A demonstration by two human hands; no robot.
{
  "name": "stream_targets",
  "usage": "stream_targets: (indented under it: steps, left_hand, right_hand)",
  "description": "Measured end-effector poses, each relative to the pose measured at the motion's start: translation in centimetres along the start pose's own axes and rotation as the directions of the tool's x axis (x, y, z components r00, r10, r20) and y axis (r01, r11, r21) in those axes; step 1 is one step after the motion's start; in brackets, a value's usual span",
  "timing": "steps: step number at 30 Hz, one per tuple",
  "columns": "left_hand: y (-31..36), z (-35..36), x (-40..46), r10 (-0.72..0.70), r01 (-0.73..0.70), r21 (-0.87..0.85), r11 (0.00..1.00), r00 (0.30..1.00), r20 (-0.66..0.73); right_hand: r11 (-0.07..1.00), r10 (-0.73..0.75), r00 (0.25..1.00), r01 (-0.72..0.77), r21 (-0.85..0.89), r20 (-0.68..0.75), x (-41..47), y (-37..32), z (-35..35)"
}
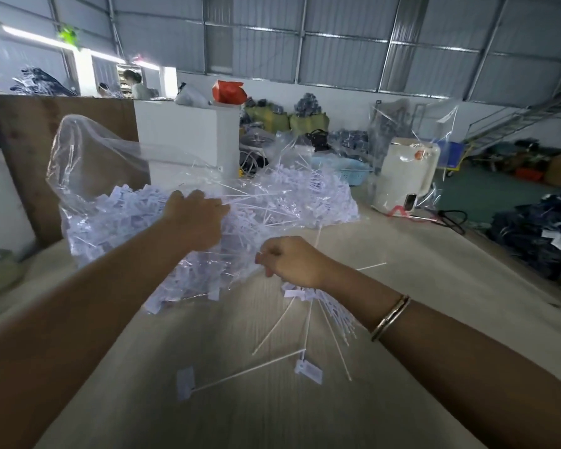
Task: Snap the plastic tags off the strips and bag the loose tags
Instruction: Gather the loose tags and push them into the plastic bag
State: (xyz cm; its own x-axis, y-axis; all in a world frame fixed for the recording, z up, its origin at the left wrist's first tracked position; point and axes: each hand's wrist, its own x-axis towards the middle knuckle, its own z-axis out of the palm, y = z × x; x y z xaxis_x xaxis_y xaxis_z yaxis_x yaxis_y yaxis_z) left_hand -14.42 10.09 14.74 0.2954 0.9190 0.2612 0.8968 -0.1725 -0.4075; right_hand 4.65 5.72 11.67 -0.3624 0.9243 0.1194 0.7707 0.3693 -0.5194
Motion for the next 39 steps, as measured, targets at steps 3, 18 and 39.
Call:
stream_targets:
  steps: [3, 18, 39]
  left_hand:
    - [-0.7, 0.3, 0.8, -0.003, 0.003, -0.045, 0.999, 1.000, 0.001]
    - [0.9, 1.4, 2.1, 0.446, -0.433, 0.108, 0.895, 0.872, -0.201]
    - [-2.8, -5.3, 2.7, 0.434, -0.291, -0.390, 0.874, 0.827, 0.357]
  right_hand:
    - [0.988, -0.054, 0.991, 0.035, -0.148, -0.126, 1.4, -0.6, -0.5]
    - [0.939, -0.166, 0.986, 0.168, -0.301, 0.032, 3.1, 4.4, -3.4]
    - [0.550, -0.232, 0.964, 0.240, -0.800, 0.130, 4.3, 5.6, -10.4]
